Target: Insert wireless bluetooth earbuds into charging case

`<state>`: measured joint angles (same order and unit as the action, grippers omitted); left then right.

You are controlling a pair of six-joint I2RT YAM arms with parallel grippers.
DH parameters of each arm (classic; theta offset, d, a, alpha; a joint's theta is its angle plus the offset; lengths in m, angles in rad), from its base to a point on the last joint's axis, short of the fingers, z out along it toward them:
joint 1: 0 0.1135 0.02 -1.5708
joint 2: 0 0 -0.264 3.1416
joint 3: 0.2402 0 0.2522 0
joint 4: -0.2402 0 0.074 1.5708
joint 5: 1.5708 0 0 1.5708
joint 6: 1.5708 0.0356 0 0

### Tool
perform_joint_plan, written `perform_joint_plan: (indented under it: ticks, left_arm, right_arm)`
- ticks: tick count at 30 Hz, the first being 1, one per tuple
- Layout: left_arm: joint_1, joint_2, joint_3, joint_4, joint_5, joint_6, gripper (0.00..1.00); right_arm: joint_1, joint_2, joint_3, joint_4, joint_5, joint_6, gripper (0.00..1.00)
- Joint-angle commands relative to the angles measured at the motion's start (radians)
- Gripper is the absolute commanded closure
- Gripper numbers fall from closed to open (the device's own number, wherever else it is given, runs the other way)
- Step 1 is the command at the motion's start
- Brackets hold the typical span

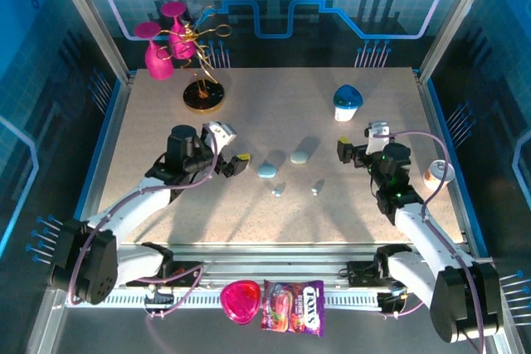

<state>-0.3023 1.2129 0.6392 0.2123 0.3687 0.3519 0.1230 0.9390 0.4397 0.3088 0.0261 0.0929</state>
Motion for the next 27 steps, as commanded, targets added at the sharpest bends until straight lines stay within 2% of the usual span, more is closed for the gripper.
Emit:
perform_joint_plan:
  ticks: [1,4,9,13,17,23,27]
  left_arm:
    - [-0.019,0.022,0.030,-0.042,0.133,0.053,0.01]
    - [-0.035,0.032,0.037,-0.090,0.196,0.122,0.01]
    - [-0.037,0.127,0.111,-0.232,0.262,0.296,0.01]
    - [-0.057,0.293,0.283,-0.479,0.251,0.436,0.01]
    - [-0.078,0.449,0.428,-0.666,0.159,0.510,0.01]
    - [-0.102,0.560,0.482,-0.658,0.127,0.561,0.01]
    - [-0.119,0.628,0.533,-0.682,0.112,0.584,0.05]
  right_arm:
    - [-0.001,-0.015,0.083,-0.212,-0.114,0.110,0.00]
    - [0.060,0.009,0.133,-0.279,-0.169,0.098,0.00]
    - [0.250,0.053,0.190,-0.353,-0.080,-0.014,0.00]
    - [0.355,0.094,0.201,-0.343,-0.031,-0.061,0.00]
    - [0.397,0.106,0.194,-0.316,-0.017,-0.038,0.00]
    - [0.406,0.078,0.167,-0.305,-0.001,-0.003,0.00]
    - [0.406,0.043,0.153,-0.318,0.022,-0.001,0.00]
